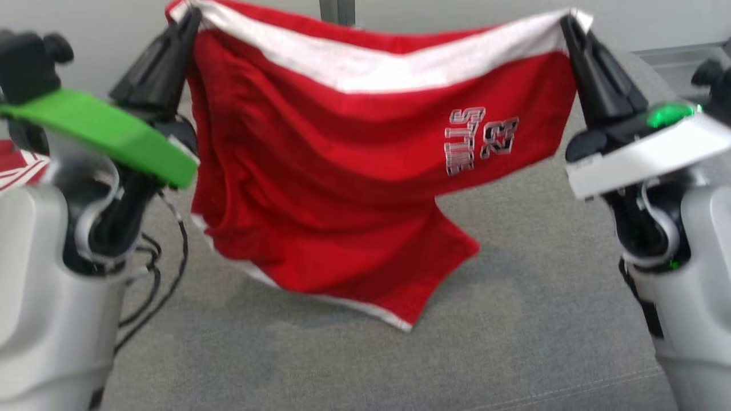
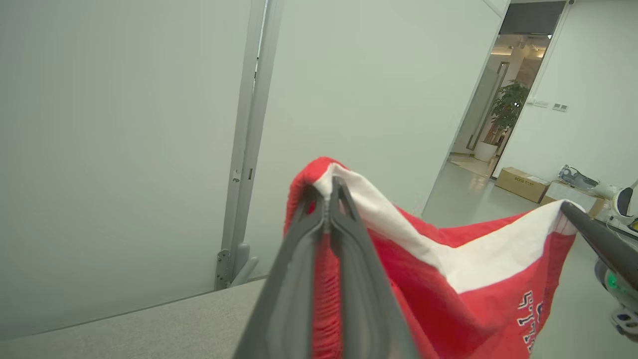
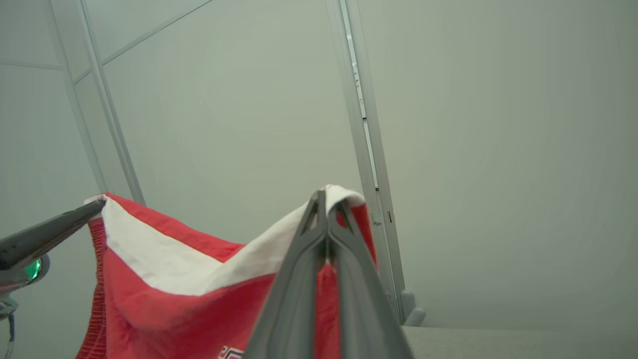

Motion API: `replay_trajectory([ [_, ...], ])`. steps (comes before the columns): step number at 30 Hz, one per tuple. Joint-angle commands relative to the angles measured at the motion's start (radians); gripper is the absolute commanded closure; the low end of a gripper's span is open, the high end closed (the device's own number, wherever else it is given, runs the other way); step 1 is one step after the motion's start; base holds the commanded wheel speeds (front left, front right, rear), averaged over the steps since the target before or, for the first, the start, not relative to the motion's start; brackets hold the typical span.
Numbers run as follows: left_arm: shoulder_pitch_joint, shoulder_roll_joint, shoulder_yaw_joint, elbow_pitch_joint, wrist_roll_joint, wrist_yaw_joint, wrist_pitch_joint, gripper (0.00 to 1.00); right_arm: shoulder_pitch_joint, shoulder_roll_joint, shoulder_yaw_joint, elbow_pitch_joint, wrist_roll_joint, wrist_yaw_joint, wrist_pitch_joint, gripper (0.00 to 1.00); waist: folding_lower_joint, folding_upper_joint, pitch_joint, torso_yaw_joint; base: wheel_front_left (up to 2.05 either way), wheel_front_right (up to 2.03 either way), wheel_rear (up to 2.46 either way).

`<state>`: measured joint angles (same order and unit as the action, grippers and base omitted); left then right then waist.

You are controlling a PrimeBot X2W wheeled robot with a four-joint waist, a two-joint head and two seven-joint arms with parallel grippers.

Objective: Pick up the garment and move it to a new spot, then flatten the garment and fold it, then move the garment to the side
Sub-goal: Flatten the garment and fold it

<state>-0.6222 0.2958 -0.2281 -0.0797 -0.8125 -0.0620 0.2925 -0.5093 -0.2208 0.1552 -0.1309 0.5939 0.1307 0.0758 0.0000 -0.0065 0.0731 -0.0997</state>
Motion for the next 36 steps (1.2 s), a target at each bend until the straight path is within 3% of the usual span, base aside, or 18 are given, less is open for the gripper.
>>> replay_trajectory([
  [1,-0.073,0.012,-0.001,0.039,0.014,-0.002,0.014,1.0,-0.075,0.004,0.005,0.04,-0.013,0.0,-0.016,1.0,0.0,0.0065,0.12,-0.012,0.0,0.0,0.0],
  [6,-0.402,0.02,-0.012,0.252,0.101,-0.009,0.006,1.0,-0.414,0.047,0.008,0.269,-0.065,0.0,-0.138,1.0,0.0,0.0065,0.262,-0.026,0.0,0.0,0.0],
  [10,-0.624,0.009,-0.02,0.391,0.174,-0.02,-0.083,1.0,-0.634,0.099,-0.01,0.44,-0.127,0.0,-0.271,1.0,0.0,0.0065,0.337,-0.042,0.0,0.0,0.0],
  [15,-0.749,0.016,-0.041,0.505,0.223,-0.042,-0.177,1.0,-0.747,0.136,-0.006,0.546,-0.154,0.0,-0.325,1.0,0.0,0.0065,0.411,-0.049,0.0,0.0,0.0],
  [21,-0.757,0.037,-0.101,0.67,0.253,-0.061,-0.265,1.0,-0.727,0.162,0.055,0.633,-0.133,0.0,-0.34,1.0,0.0,0.0065,0.536,-0.057,0.0,0.0,0.0],
  [26,-0.72,0.033,-0.138,0.741,0.204,-0.068,-0.339,1.0,-0.658,0.165,0.095,0.598,-0.126,0.0,-0.341,1.0,0.0,0.0065,0.587,-0.051,0.0,0.0,0.0],
  [30,-0.687,0.049,-0.189,0.717,0.117,-0.069,-0.374,1.0,-0.593,0.143,0.109,0.549,-0.12,0.0,-0.341,1.0,0.0,0.0065,0.577,-0.036,0.0,0.0,0.0],
  [36,-0.557,0.126,-0.295,0.558,-0.046,-0.069,-0.432,1.0,-0.432,0.082,0.147,0.434,-0.088,0.0,-0.341,1.0,0.0,0.0065,0.527,-0.004,0.0,0.0,0.0],
])
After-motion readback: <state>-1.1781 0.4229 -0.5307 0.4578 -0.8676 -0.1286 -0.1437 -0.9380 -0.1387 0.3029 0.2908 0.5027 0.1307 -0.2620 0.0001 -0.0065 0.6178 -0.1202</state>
